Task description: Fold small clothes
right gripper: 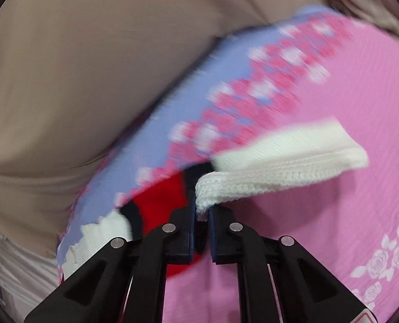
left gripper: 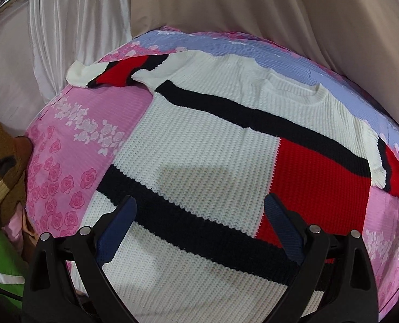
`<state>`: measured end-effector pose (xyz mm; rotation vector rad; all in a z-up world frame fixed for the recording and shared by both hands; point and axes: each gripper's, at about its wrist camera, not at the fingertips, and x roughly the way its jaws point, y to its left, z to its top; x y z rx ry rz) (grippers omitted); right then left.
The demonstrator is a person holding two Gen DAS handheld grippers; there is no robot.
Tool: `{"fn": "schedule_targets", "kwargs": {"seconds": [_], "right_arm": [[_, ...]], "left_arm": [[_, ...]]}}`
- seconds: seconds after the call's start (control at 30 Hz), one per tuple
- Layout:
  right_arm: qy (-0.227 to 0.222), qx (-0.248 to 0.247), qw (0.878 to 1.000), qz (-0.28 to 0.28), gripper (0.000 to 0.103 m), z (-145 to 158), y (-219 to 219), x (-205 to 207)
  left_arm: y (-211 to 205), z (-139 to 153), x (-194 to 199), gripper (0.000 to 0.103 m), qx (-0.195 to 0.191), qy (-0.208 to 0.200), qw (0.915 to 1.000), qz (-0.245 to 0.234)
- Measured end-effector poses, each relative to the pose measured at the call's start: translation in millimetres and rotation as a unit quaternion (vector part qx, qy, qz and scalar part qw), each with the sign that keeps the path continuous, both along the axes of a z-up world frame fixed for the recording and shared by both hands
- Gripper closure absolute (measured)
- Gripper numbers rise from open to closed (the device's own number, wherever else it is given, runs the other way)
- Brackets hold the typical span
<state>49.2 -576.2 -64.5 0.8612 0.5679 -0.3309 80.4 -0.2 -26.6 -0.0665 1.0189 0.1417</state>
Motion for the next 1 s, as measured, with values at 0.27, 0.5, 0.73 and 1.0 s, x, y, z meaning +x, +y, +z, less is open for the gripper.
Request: {"fn": "schedule_targets", "kwargs": {"seconds": [0.27, 0.5, 0.73, 1.0], "right_arm": [[-0.084, -0.050, 0.957, 0.271, 0.088, 102, 235, 125], [-0.005, -0.116, 0.932, 0.343, 0.065, 41, 380, 111], [0.128, -0.185, 0.947, 0.229, 0.046, 2, 330, 24], [0.162, -0.154, 0.963, 0.150, 0.043, -20, 263, 15]], "left_arm": [[43, 1, 13, 0.010, -0.033, -0.006, 0.9993, 0.017], [88, -1, 44, 0.009, -0.088, 0.005, 0.9958, 0.024], [23, -14, 123, 0.008, -0.120, 0.006, 0.9907, -0.064], [-74, -73, 192, 0.056, -0.098, 0.049, 0.9833, -0.145]]}}
